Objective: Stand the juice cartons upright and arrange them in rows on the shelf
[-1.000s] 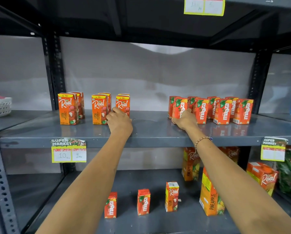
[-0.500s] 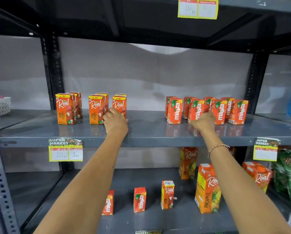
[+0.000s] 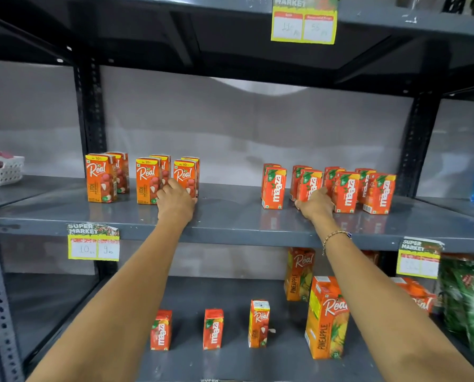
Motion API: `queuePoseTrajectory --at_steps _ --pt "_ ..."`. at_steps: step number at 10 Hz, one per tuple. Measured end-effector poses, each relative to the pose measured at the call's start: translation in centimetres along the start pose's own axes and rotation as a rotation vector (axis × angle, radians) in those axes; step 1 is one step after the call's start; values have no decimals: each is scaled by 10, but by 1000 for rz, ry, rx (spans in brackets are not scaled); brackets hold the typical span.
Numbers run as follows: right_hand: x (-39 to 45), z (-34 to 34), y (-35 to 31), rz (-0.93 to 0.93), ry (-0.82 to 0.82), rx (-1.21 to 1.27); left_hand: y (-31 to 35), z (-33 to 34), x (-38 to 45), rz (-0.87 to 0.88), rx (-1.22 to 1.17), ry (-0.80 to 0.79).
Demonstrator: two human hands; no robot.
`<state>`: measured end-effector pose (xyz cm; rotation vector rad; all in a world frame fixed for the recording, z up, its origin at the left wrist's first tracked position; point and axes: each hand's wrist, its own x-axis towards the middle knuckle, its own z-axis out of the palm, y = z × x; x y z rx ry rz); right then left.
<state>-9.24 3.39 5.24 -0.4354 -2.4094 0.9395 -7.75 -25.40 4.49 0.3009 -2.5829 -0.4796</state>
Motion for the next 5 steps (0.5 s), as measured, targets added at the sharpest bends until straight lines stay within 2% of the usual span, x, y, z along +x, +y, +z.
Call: queuePoseTrajectory --at_steps 5 --pt "-23 -7 -5 -19 -29 -52 1 -10 -14 15 94 -4"
